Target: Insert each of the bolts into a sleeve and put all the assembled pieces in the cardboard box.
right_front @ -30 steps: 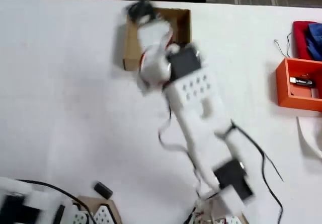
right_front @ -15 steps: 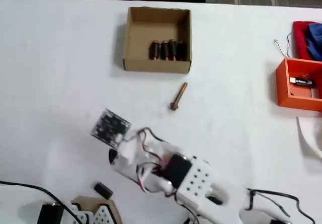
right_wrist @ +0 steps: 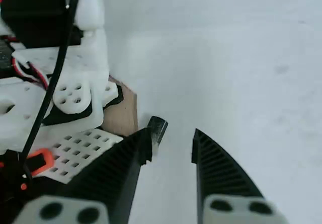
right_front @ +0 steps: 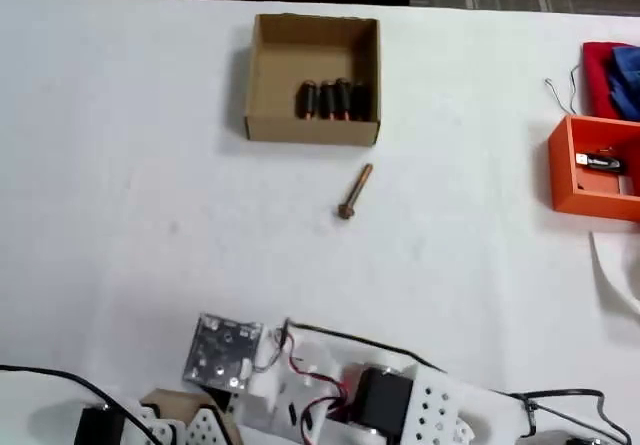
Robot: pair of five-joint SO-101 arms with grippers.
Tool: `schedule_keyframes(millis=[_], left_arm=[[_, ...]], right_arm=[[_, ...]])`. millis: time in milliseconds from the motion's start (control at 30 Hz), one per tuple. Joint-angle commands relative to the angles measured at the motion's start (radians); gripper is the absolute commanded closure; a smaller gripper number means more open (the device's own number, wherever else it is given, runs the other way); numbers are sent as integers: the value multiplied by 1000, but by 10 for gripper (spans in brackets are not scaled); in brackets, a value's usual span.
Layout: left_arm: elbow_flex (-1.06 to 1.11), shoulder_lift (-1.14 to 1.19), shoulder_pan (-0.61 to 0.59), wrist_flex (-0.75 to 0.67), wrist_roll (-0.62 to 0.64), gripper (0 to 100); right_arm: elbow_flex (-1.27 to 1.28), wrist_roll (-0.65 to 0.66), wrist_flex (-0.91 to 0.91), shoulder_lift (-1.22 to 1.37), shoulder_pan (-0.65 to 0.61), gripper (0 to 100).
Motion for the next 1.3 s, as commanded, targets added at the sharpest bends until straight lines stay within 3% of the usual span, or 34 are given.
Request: schedule_keyframes(millis=[0,133,233,333,533,600,1000,1133,1267], left_arm=[[-39,-15,-18,5,5,782],[-39,-15,-29,3,3,782],[-39,-15,-32,3,3,782],[-39,-15,-31,3,3,782],[-39,-14,-20,3,8,782],[-39,-14,-18,5,8,782],[-39,-14,-20,6,8,782],[-39,-14,-18,9,8,782],[-39,-14,-21,11,8,782]], right_arm=[[-3,8,67,10,-19,817],[-12,8,236,4,5,806],[-20,8,252,-22,90,807],[41,12,277,-45,90,816],[87,269,243,-70,-41,813],[133,298,179,-70,-45,813],[186,224,-122,-53,-88,816],[138,129,-124,58,-81,816],[-103,34,33,231,-44,816]])
